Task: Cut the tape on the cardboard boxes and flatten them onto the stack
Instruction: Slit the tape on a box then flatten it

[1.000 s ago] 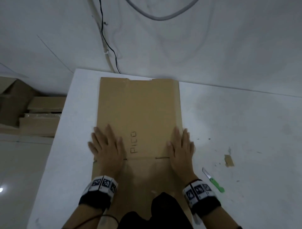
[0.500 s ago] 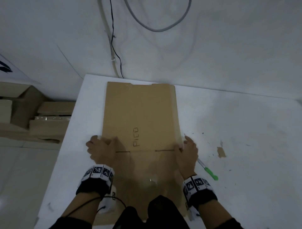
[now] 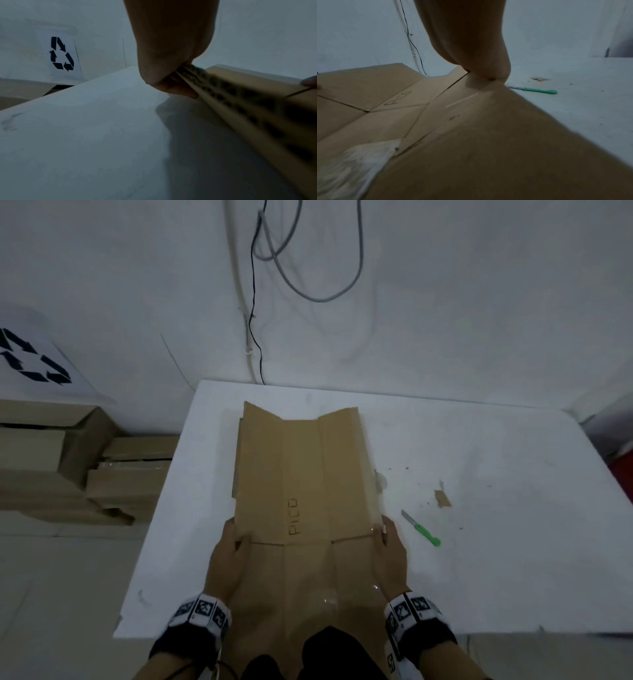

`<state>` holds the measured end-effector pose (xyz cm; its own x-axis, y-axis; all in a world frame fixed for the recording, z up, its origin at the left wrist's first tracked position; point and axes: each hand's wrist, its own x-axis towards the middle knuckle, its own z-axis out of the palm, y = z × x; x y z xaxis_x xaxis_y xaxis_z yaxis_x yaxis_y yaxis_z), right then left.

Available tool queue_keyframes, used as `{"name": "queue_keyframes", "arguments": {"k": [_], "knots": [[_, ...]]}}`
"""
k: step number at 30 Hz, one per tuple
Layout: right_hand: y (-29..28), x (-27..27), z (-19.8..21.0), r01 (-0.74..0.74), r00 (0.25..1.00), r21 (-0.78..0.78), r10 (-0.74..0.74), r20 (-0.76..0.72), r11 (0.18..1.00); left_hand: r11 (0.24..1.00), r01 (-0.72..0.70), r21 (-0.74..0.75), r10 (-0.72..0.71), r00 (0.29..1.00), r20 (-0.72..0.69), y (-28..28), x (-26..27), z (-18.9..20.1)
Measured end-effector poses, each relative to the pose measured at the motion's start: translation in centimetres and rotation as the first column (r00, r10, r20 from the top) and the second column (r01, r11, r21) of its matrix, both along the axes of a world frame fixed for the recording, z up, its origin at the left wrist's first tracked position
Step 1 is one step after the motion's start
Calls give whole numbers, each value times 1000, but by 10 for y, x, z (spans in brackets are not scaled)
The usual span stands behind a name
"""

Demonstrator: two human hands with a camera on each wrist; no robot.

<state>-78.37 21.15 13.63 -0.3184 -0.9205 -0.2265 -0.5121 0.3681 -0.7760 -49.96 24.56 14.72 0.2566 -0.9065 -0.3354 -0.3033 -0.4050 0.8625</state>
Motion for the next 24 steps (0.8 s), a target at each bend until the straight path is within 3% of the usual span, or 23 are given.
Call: {"name": "queue_keyframes", "arguments": {"k": [5, 13, 18, 24], "knots": [[18, -10, 23, 50, 999, -66, -51, -12, 997, 996, 15, -88, -17, 1000, -21, 12, -21, 23], [-6, -81, 89, 135, 991, -274, -131, 35, 952, 959, 80, -273, -95, 995, -43, -38, -93, 67], [-33, -182, 103, 188, 981, -342, -196, 10, 921, 933, 108, -344, -143, 987, -77, -72, -190, 79], [-61, -346, 83, 229, 963, -276, -259, -79, 934, 933, 125, -336, -182, 973, -144, -102, -348, 61]]}}
